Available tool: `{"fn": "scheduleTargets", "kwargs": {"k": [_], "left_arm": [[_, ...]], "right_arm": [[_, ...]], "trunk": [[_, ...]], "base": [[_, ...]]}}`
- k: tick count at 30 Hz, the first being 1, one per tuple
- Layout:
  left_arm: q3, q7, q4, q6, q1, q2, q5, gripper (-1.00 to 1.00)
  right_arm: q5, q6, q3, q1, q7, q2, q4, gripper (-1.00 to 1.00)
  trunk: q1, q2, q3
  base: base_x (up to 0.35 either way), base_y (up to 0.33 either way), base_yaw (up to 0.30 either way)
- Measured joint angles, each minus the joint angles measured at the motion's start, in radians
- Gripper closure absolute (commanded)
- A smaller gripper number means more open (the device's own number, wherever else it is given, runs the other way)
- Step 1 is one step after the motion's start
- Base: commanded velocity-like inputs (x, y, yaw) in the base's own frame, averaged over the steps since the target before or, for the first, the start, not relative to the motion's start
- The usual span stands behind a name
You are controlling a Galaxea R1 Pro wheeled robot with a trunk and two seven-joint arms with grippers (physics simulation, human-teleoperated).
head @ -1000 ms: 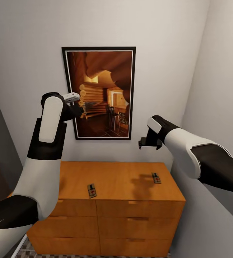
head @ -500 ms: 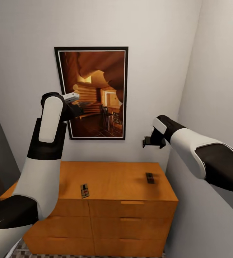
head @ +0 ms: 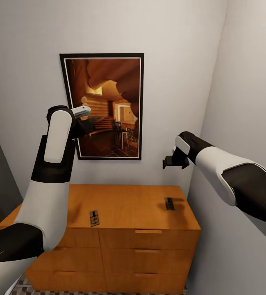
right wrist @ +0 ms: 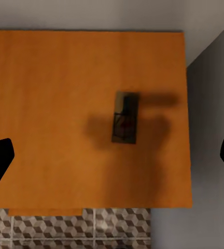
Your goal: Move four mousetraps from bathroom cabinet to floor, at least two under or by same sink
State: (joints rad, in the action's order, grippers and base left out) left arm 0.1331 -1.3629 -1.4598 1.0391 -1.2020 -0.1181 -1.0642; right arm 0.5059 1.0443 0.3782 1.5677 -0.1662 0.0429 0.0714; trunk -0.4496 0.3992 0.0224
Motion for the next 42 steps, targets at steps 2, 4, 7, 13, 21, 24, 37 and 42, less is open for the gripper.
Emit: {"fn": "scheduleTargets", "kwargs": {"k": [2, 4, 7, 13, 21, 24, 37, 42], "left_arm": [[0.0, 0.0, 0.0, 0.0, 0.0, 0.0, 0.0, -1.0], [0.0, 0.0, 0.0, 0.0, 0.0, 0.0, 0.0, -1.0], [0.0, 0.0, 0.0, 0.0, 0.0, 0.0, 0.0, -1.0], [0.0, 0.0, -0.001, 0.0, 0.0, 0.0, -0.001, -1.0], [0.0, 0.0, -0.001, 0.0, 0.0, 0.0, -0.001, -1.0], [0.0, 0.0, -0.001, 0.0, 0.0, 0.0, -0.001, -1.0], [0.0, 0.0, -0.002, 0.0, 0.0, 0.0, 0.0, -1.0], [0.0, 0.002, -0.002, 0.0, 0.0, 0.0, -0.002, -1.0]], "right_arm": [[0.0, 0.0, 0.003, 0.0, 0.003, 0.001, -0.002, -1.0], [0.0, 0.0, 0.006, 0.0, 0.006, 0.002, -0.003, -1.0], [0.0, 0.0, 0.009, 0.0, 0.009, 0.004, -0.006, -1.0], [0.0, 0.0, 0.014, 0.0, 0.013, 0.007, -0.01, -1.0], [0.001, 0.0, 0.015, 0.0, 0.015, 0.008, -0.012, -1.0], [0.001, 0.0, 0.016, -0.001, 0.015, 0.008, -0.013, -1.0], [0.0, 0.0, 0.016, -0.007, 0.016, 0.006, -0.013, -1.0], [0.0, 0.0, 0.016, -0.008, 0.016, 0.004, -0.013, -1.0]], "trunk": [[0.0, 0.0, 0.0], [0.0, 0.0, 0.0], [0.0, 0.0, 0.0], [0.0, 0.0, 0.0], [0.0, 0.0, 0.0], [0.0, 0.0, 0.0], [0.0, 0.0, 0.0], [0.0, 0.0, 0.0]], "base": [[0.013, 0.013, 0.0], [0.03, 0.042, 0.0], [0.062, 0.092, 0.0], [0.047, 0.068, 0.0], [0.017, 0.023, 0.0], [0.022, 0.01, 0.0], [0.022, 0.003, 0.0], [0.005, 0.001, 0.0]]}}
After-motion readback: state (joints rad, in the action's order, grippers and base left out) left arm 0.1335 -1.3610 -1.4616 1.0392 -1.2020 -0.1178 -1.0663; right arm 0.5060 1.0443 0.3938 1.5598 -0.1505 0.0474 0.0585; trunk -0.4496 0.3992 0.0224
